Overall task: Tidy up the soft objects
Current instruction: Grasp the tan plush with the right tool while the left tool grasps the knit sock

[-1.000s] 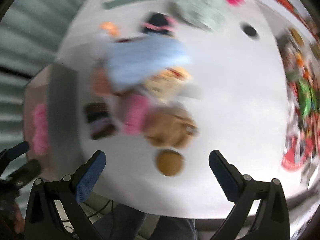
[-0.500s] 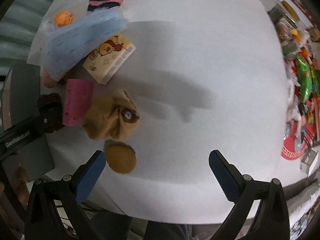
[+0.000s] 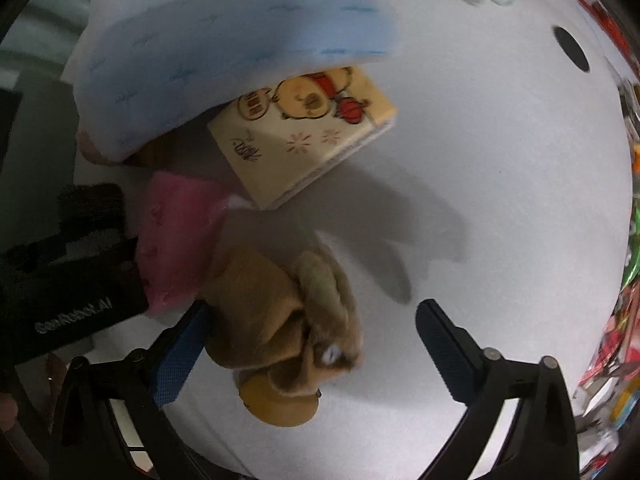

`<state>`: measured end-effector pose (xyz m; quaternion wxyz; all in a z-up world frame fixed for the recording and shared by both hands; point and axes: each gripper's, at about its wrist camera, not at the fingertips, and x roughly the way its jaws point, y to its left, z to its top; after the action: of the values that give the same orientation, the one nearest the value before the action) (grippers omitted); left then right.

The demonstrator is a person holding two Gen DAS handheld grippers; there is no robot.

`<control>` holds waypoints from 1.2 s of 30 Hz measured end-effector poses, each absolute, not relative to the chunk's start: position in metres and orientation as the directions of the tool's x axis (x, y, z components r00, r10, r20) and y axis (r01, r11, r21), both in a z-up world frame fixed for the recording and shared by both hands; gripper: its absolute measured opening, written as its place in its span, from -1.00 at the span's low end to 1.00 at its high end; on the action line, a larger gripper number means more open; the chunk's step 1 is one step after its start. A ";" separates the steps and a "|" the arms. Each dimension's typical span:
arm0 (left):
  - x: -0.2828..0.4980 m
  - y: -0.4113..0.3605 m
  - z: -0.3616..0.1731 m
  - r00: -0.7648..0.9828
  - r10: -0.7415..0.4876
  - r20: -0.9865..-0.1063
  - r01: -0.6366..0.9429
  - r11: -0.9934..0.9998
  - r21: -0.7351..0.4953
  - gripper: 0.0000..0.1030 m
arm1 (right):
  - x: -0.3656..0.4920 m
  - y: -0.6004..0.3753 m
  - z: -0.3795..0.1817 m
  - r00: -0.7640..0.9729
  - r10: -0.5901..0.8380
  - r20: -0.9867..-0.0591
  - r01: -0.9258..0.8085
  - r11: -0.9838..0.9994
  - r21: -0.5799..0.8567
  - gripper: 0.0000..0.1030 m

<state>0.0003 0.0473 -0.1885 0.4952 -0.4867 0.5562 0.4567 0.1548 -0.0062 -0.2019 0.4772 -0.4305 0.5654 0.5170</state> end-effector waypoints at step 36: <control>-0.002 0.035 -0.187 -0.013 -0.122 -0.992 -0.994 0.111 -0.001 0.72 | 0.125 0.005 -0.184 -0.077 0.010 -0.997 -0.996 -0.048 0.076 -0.04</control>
<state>-0.0021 0.0352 -0.1871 0.4938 -0.4997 0.5582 0.4415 0.1247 0.0046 -0.1843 0.4714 -0.4893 0.5039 0.5333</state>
